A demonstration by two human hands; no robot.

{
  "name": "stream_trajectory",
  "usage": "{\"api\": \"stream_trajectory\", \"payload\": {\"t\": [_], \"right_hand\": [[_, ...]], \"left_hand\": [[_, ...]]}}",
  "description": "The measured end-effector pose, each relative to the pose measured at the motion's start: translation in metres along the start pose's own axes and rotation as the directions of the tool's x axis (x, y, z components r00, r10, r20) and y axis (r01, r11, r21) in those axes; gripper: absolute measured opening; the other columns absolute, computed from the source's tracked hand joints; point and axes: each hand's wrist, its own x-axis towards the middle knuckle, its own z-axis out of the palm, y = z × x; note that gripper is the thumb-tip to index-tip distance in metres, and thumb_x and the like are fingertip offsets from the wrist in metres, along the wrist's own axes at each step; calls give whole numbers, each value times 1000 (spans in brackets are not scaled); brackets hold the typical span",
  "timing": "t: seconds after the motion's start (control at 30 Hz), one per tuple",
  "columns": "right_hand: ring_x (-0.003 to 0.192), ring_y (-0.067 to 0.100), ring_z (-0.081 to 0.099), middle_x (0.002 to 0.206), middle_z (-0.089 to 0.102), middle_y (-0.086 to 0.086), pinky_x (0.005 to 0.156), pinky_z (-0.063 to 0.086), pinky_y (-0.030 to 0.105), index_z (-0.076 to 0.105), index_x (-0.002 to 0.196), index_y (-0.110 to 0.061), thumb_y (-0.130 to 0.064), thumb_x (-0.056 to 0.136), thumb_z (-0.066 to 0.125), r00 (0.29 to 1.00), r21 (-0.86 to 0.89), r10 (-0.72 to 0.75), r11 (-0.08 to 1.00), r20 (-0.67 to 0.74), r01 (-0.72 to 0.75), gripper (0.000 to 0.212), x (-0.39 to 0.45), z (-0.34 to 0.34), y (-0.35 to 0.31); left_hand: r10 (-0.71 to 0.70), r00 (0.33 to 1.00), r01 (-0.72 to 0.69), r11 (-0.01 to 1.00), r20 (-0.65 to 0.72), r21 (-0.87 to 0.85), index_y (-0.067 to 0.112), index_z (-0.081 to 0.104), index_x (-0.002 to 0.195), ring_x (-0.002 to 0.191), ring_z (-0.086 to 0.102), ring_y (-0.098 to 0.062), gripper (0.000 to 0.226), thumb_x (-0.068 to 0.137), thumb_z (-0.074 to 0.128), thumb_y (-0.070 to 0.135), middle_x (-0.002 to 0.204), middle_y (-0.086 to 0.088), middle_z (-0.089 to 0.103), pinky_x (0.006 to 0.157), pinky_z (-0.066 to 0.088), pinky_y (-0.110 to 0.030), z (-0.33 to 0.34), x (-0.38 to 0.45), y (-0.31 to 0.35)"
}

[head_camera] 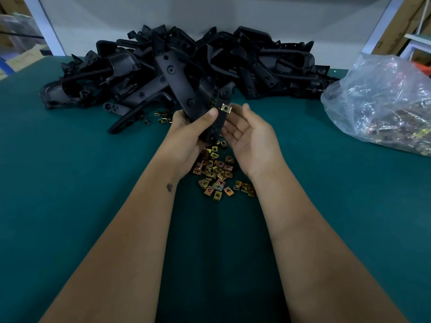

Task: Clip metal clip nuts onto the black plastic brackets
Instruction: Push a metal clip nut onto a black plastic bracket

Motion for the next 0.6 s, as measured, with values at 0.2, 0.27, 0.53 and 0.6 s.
{"api": "stream_trajectory", "payload": {"t": [0.2, 0.27, 0.53, 0.6], "right_hand": [[77, 19, 65, 86, 72, 8, 67, 53, 28, 73, 87, -14, -23, 99, 55, 959, -484, -273, 852, -79, 202, 23, -4, 6, 9], [78, 13, 63, 82, 69, -1, 71, 53, 26, 73, 89, -15, -22, 97, 57, 938, -533, -341, 805, -57, 261, 19, -5, 8, 11], [85, 19, 68, 85, 72, 3, 77, 56, 31, 73, 84, -15, -13, 90, 68, 970, -356, -222, 918, -100, 173, 9, -5, 10, 6], [97, 28, 69, 92, 72, 9, 90, 55, 39, 73, 82, -15, -11, 90, 69, 977, -303, -193, 940, -95, 156, 10, -6, 12, 5]], "left_hand": [[-14, 1000, 12, 996, -18, -86, -3, 37, 143, 119, 63, -26, 55, 96, 63, 12, 135, -17, 60, 91, 56, -35, 2, 1, 3], [-25, 999, 21, 994, -32, -107, -3, 39, 143, 119, 63, -26, 57, 94, 65, 11, 136, -16, 60, 89, 56, -34, 3, 1, 3], [-37, 999, 39, 994, 19, -100, 0, 39, 142, 107, 68, -19, 55, 94, 64, 11, 129, -12, 64, 80, 56, -27, 3, -2, 3], [-38, 999, 40, 996, 28, -84, 1, 39, 142, 108, 67, -19, 56, 93, 65, 11, 129, -12, 64, 81, 56, -28, 3, -2, 2]]}}
